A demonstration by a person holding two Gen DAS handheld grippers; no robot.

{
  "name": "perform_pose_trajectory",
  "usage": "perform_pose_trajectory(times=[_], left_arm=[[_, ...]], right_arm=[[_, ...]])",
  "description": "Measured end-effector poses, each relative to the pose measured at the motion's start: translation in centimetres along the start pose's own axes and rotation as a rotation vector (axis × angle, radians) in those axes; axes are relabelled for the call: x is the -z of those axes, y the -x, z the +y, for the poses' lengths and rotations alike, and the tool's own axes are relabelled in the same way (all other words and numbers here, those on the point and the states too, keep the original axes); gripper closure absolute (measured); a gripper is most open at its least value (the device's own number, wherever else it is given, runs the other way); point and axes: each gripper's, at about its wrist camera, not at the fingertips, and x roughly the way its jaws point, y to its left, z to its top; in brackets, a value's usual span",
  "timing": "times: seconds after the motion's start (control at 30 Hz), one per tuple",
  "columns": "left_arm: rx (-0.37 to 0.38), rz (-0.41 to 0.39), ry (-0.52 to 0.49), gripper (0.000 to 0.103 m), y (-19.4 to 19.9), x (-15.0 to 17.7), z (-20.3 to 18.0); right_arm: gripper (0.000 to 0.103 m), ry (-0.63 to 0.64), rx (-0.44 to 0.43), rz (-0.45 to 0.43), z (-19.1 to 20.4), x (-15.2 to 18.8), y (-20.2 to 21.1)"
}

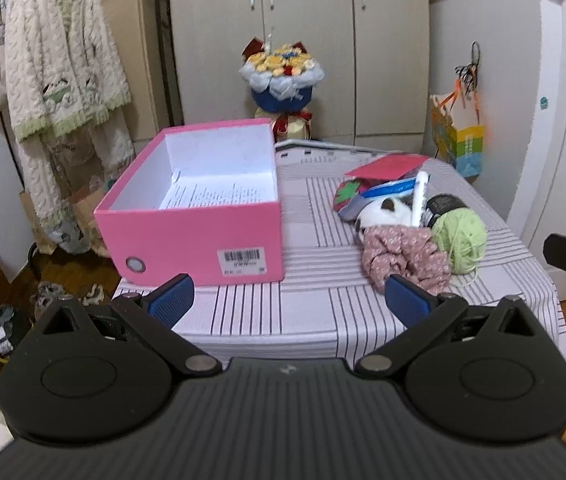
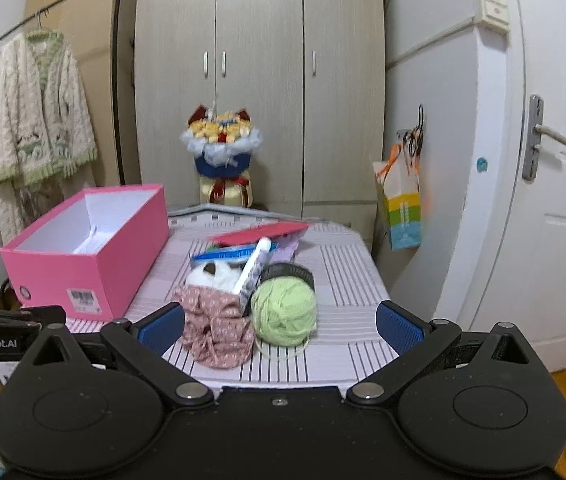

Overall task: Organize soft objects
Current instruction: 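Move the left tool toward the pink floral scrunchie on the table, then grasp the pink floral scrunchie with the left tool while the right tool grasps the white tube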

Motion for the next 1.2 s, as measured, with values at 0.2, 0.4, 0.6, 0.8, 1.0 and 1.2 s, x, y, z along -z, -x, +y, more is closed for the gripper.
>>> perform_pose_trajectory(times=[0.2, 0.4, 0.6, 0.8, 1.0, 1.2], left_arm=[[0.035, -0.057, 0.038, 0.0, -0.1, -0.5, -0.1], [0.045, -0.086, 0.032, 0.001, -1.9, -0.3, -0.6], [0.192, -0.088, 0.069, 0.001, -4.7, -0.1, -1.0], [0.267, -0.077, 0.028, 0.002, -8.3, 0.0, -2.9], [0.317, -0.055, 0.001, 0.003, -12.0, 0.6, -4.8], [0.357, -0.001, -0.053, 0.029, -14.8, 1.5, -6.4]], right_arm=[[0.0, 0.053, -0.031, -0.142, -1.0, 0.5, -0.2], [0.0, 0.052, -0.105, -0.157, -2.3, -0.7, -2.9], [0.001, 0.04, -0.225, -0.099, -3.0, -0.7, -6.8], [0.019, 0.011, -0.37, -0.003, -3.7, -1.4, -11.6], [0.038, 0.0, -0.481, 0.105, -4.1, -2.1, -16.8], [0.048, 0.031, -0.489, 0.16, -3.9, -3.2, -20.7]])
